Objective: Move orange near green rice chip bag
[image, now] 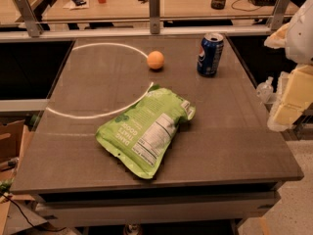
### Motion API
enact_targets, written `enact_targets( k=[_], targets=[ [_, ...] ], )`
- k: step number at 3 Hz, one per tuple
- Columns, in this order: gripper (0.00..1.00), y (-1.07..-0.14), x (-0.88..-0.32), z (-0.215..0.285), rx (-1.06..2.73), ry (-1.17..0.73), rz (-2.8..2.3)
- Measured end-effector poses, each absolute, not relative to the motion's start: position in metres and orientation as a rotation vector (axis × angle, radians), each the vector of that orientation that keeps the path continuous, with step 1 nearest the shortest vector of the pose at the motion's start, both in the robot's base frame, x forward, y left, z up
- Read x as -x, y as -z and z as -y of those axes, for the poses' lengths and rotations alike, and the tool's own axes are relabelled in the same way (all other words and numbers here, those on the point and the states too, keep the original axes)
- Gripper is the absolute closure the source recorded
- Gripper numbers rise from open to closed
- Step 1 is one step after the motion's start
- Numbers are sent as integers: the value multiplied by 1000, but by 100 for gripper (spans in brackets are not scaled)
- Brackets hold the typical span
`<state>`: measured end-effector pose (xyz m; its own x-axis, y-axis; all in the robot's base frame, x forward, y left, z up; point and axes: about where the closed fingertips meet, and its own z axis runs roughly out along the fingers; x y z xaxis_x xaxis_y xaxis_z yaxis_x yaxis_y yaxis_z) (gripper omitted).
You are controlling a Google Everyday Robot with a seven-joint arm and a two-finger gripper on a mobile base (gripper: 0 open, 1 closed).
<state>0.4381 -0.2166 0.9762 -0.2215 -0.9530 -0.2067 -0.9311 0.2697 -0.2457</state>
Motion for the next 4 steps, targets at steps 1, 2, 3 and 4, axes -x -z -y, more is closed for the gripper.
enact_targets(
  k=[1,2,3,4],
  targets=[
    [0,-977,-439,216,1720,100,-2227],
    [0,-988,-474,210,1646,85,-2171],
    [0,-994,-516,205,1546,45,-2077],
    [0,-1003,-557,195,1426,34,-1988]
  ],
)
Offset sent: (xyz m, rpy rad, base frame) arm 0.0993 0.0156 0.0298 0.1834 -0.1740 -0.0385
